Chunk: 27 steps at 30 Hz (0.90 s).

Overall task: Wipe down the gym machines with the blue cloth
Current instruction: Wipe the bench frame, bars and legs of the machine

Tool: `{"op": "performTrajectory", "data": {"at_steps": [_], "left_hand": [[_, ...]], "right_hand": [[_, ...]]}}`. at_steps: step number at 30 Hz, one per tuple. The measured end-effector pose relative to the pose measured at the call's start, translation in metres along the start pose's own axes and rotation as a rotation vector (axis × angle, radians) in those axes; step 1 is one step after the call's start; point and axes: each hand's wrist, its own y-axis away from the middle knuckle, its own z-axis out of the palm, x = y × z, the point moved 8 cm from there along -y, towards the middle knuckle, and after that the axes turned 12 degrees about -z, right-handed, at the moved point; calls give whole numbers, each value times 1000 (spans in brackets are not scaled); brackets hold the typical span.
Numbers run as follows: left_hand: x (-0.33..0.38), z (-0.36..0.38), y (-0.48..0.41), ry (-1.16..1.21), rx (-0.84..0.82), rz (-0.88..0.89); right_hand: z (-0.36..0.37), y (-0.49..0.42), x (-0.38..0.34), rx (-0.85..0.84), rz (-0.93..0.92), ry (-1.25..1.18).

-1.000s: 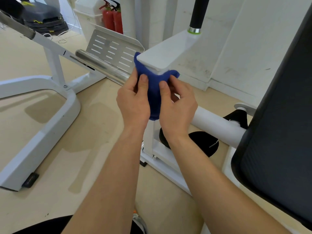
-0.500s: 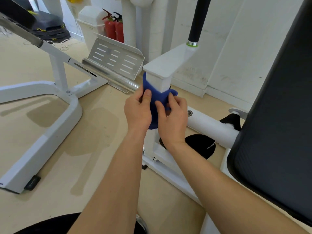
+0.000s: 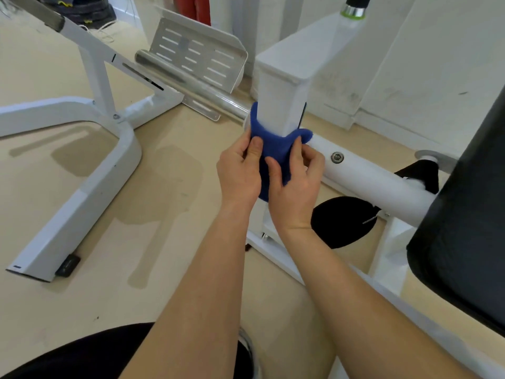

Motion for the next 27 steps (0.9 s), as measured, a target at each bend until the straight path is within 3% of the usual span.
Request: {"op": "performTrajectory", "data": {"at_steps": [9,15,27], "left_hand": [[-34,-1,8,-96,-96,-105],[8,-2,11,-27,-48,8],[-103,5,-6,-108,-68,-165]], "right_hand": [[16,37,21,-147,157,-4],[5,12,5,-22,110,-61],[38,78,64,-5,85,52]]}}
